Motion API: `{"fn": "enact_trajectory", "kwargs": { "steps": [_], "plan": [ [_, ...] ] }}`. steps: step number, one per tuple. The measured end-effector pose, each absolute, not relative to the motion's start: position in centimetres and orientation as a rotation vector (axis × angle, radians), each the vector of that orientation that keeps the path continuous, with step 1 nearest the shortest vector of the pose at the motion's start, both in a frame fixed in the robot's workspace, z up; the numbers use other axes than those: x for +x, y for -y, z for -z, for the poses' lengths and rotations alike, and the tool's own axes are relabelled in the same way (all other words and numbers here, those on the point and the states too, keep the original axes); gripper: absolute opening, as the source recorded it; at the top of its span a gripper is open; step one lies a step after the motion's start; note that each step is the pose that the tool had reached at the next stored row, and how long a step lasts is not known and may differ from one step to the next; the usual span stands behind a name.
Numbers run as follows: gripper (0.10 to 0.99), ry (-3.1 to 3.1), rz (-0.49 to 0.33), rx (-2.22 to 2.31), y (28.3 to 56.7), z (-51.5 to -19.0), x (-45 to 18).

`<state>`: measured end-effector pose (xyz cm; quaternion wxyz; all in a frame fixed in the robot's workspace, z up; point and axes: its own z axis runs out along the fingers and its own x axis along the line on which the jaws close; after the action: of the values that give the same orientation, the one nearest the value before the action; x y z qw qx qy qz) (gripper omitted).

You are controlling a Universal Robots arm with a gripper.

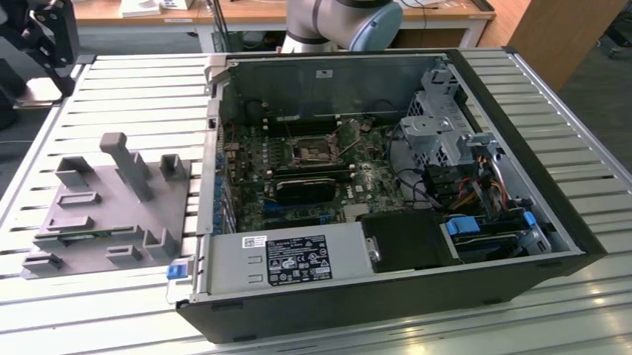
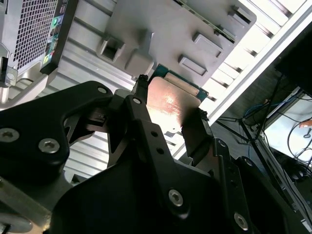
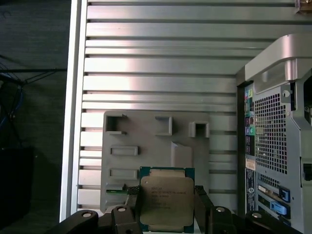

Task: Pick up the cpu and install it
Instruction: 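Pick up the cpu and move it towards the insertion slot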

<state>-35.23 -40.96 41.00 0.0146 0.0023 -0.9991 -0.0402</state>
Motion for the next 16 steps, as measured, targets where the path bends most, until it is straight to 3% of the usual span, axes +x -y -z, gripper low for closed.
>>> {"fn": "enact_trajectory", "kwargs": {
  "steps": [16],
  "plan": [
    [0.533,3.11,0.125,0.007,40.96,-41.0,-34.3]
  ]
}}
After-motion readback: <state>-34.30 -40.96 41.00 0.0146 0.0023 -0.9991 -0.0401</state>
